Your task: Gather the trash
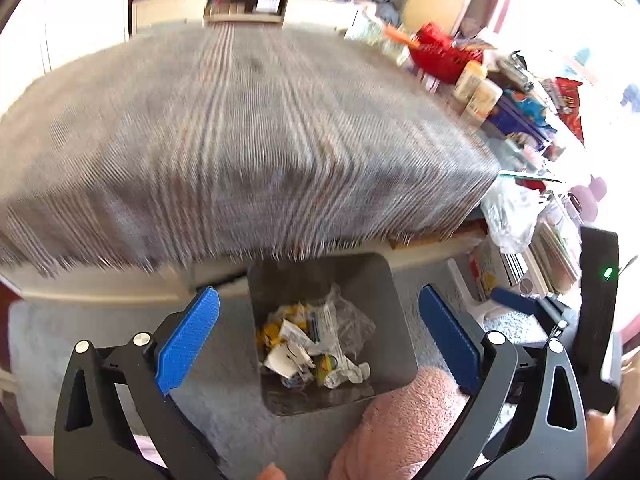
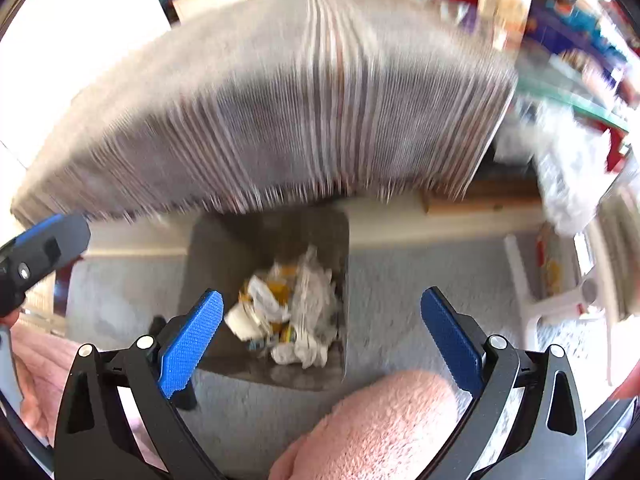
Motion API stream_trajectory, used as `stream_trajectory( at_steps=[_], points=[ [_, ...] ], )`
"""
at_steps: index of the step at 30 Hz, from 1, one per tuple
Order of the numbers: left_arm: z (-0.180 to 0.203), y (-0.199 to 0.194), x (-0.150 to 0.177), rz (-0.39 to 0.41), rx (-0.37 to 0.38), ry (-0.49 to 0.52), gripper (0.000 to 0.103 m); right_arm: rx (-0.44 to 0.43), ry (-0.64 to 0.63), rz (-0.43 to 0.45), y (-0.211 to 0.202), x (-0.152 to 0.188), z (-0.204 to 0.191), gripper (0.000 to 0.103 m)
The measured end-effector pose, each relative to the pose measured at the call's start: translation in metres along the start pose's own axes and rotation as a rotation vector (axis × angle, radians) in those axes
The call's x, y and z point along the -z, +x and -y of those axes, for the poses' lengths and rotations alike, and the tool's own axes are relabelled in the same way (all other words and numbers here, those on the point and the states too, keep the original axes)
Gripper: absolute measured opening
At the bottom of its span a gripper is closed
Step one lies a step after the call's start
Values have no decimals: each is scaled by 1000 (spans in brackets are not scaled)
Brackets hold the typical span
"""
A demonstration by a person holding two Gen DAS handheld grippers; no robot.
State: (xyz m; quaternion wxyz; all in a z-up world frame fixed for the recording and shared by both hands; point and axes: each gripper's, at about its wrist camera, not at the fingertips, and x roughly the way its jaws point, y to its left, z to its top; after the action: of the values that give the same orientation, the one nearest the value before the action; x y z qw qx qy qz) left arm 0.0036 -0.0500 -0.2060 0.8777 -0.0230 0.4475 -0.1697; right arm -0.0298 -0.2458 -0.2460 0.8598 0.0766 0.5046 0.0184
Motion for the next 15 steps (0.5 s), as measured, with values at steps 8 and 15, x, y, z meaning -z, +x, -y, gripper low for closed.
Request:
stream_trajectory(
  at_steps=[8,15],
  points=[
    [7,-87,-12,220,-65,4,95,44,23,318,-109,-16,4,100],
    [14,-146,-13,371,-95,3,95,128,46,586,-196,-15,7,100]
  ],
)
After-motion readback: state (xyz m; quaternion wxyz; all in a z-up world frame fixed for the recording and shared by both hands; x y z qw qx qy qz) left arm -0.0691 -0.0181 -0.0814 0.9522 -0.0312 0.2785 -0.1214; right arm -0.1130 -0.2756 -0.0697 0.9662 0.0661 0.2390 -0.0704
